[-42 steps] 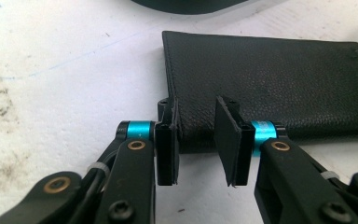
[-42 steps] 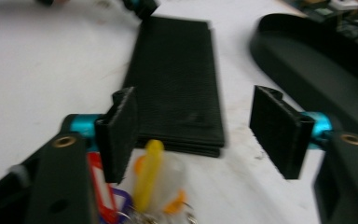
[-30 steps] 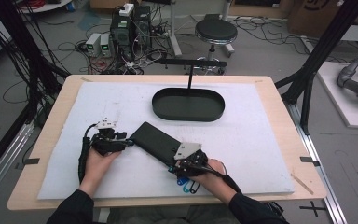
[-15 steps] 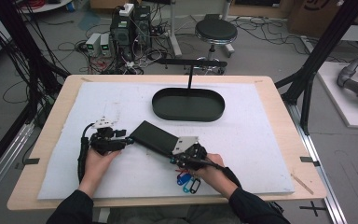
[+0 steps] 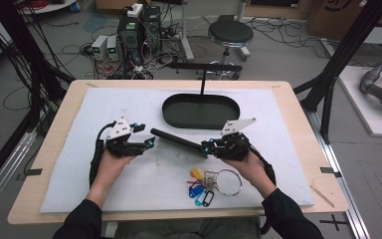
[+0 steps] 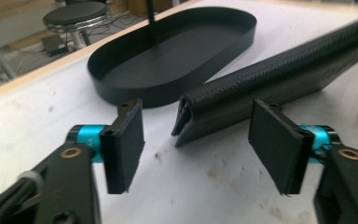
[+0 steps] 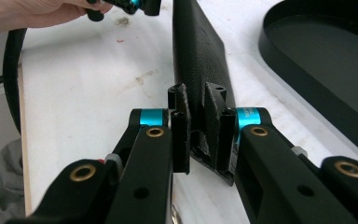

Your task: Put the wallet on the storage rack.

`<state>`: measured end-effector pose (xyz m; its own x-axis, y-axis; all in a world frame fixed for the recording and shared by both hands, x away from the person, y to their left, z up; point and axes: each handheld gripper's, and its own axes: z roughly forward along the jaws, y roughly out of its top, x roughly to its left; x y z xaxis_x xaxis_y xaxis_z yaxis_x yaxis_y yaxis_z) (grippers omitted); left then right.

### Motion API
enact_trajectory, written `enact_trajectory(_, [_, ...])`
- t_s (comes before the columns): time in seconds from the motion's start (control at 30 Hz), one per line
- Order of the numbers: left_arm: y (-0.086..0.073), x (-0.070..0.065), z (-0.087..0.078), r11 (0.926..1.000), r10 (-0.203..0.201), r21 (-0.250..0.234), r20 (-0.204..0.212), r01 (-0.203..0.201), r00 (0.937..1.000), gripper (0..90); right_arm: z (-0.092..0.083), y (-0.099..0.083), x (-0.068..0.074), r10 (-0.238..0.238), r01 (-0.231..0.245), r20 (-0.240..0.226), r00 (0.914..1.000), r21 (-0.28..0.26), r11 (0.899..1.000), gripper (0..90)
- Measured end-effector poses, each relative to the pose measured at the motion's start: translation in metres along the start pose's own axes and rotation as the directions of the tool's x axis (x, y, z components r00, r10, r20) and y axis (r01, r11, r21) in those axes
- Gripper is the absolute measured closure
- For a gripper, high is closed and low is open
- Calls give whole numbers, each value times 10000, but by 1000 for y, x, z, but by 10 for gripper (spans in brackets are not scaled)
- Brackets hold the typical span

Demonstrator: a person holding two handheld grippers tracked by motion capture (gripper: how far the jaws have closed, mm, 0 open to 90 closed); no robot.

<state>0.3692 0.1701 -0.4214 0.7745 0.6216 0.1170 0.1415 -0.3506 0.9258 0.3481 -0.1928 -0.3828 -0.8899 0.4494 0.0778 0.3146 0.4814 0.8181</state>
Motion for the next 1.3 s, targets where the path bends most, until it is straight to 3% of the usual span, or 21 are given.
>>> enact_trajectory(0.1, [2,1,8,9999,105,27,246,-106,9996,287,-3,-1,-3,184,-183,-104,9998,35,9998,821])
enact_trajectory(0.17, [4,4,17,9987,359,347,487,-376,9982,267,-6,-2,-6,170,-170,-77,9998,20,9999,820])
enact_trajectory(0.23, [6,6,23,9980,566,237,538,-579,9969,250,-7,-3,-8,145,-144,-109,9998,17,9999,820])
enact_trajectory(0.3, [8,8,28,9974,711,55,955,-720,9929,250,-9,-4,-10,252,-252,-89,9996,-2,9997,819])
enact_trajectory(0.33, [9,9,33,9968,798,-100,1426,-792,9866,262,-11,-4,-12,384,-384,-190,9991,17,9993,817])
enact_trajectory(0.43, [10,10,37,9956,931,-76,1615,-931,9825,297,-12,-5,-14,516,-516,-265,9983,34,9987,817])
enact_trajectory(0.47, [11,11,38,9953,965,-113,1860,-961,9778,401,-13,-6,-16,534,-534,-280,9982,27,9986,814])
enact_trajectory(0.5, [11,9,39,9952,980,-227,1973,-954,9754,401,-13,-6,-16,534,-534,-280,9982,27,9986,814])
enact_trajectory(0.53, [11,8,38,9917,1281,-95,1842,-1285,9745,492,-14,-6,-18,512,-513,-264,9983,-24,9987,810])
enact_trajectory(0.57, [12,8,37,9906,1352,-29,1836,-1370,9737,492,-14,-6,-18,512,-513,-264,9983,-24,9987,810])
enact_trajectory(0.63, [12,9,34,9895,1404,55,1911,-1441,9715,598,-17,-7,-21,549,-550,-196,9983,-38,9985,801])
enact_trajectory(0.7, [14,7,31,9881,1468,175,1930,-1529,9702,623,-19,-8,-23,578,-579,-143,9982,-53,9983,783])
enact_trajectory(0.73, [15,6,28,9866,1548,188,2096,-1622,9655,677,-21,-9,-25,578,-577,5,9983,-119,9983,726])
enact_trajectory(0.77, [15,6,28,9866,1548,188,2096,-1622,9655,705,-21,-9,-25,578,-577,5,9983,-119,9983,726])
enact_trajectory(0.83, [16,3,25,9893,1392,81,2429,-1455,9600,724,-25,-12,-32,664,-660,111,9977,-323,9973,641])
enact_trajectory(0.87, [16,2,25,9915,1248,45,2525,-1301,9595,741,-28,-13,-36,863,-857,137,9962,-442,9953,507])
enact_trajectory(0.97, [16,-2,18,9958,914,-194,2984,-897,9500,752,-30,-14,-38,807,-789,295,9963,-589,9951,473])
enact_trajectory(1.03, [15,-4,15,9976,698,-212,3217,-665,9443,757,-27,-15,-40,526,-493,587,9969,-563,9972,370])
enact_trajectory(1.07, [14,-7,11,9986,517,-246,3416,-461,9384,758,-25,-15,-41,339,-307,642,9974,-501,9983,370])
enact_trajectory(1.23, [11,-13,4,9996,17,-265,3642,86,9313,761,-8,-16,-40,-382,378,366,9986,118,9992,374])
enact_trajectory(1.3, [7,-16,2,9994,59,-345,3669,73,9302,761,-3,-16,-39,-504,490,423,9978,337,9982,391])
